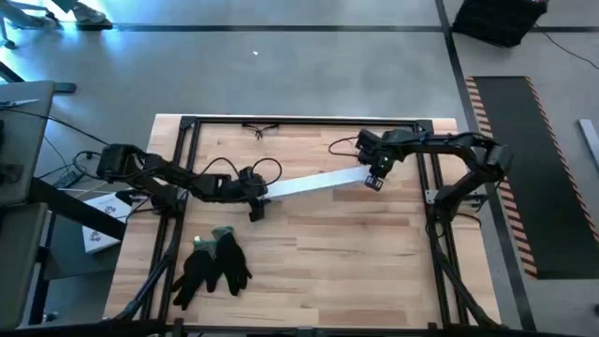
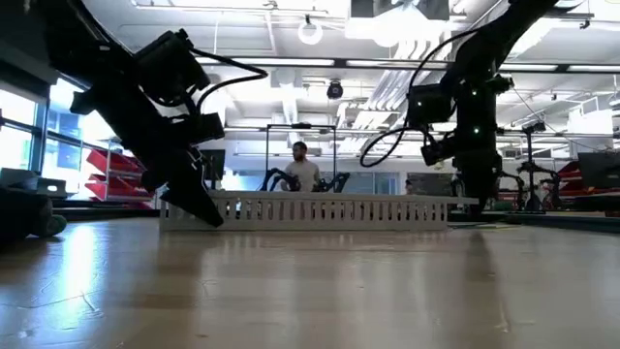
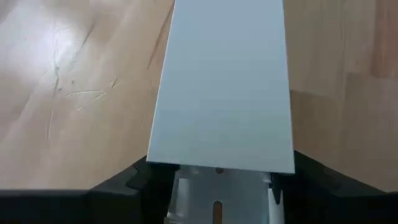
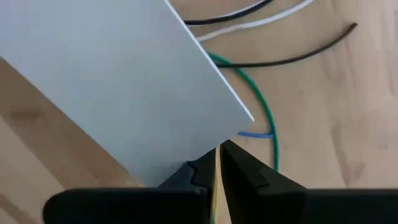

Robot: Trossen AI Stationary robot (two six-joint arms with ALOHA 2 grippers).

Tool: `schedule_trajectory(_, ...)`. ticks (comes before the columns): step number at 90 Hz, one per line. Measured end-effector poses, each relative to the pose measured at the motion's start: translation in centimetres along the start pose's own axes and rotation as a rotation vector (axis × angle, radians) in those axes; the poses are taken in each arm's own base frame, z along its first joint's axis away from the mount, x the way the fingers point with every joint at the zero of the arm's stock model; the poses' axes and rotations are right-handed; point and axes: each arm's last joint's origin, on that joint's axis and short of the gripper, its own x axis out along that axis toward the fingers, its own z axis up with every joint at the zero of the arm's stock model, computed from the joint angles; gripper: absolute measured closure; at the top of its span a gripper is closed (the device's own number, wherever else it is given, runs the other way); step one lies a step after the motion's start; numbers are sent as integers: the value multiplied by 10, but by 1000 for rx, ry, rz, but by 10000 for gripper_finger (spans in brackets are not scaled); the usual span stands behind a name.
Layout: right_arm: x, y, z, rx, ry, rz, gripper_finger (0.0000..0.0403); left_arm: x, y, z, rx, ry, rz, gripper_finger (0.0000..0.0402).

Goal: Ziptie cables
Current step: Close the white cable duct

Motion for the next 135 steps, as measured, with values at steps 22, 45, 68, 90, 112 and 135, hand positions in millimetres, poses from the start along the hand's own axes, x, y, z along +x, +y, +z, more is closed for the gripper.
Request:
schedule_trajectory(22, -1, -2, -1, 2, 15, -54, 391, -1, 2, 1, -48, 7, -9, 166)
schedule_trajectory(45, -1, 0, -3, -2, 38, -36, 391, -2, 2, -1, -77, 44, -25, 107)
schedule_trajectory(68, -1, 0, -8, 12, 93, -27, 391, -26, 8, 10, -153, 165, -5, 103)
schedule_trajectory(90, -1, 0, -8, 14, 94, -15, 391, -63, 15, 18, -244, 174, -3, 106)
schedule_trajectory(112, -1, 0, -7, 17, 81, -16, 391, -92, 15, 16, -287, 67, 88, 106)
schedule_trajectory(135, -1, 0, -5, -4, 60, -15, 391, -99, 18, -5, -359, -31, 86, 106)
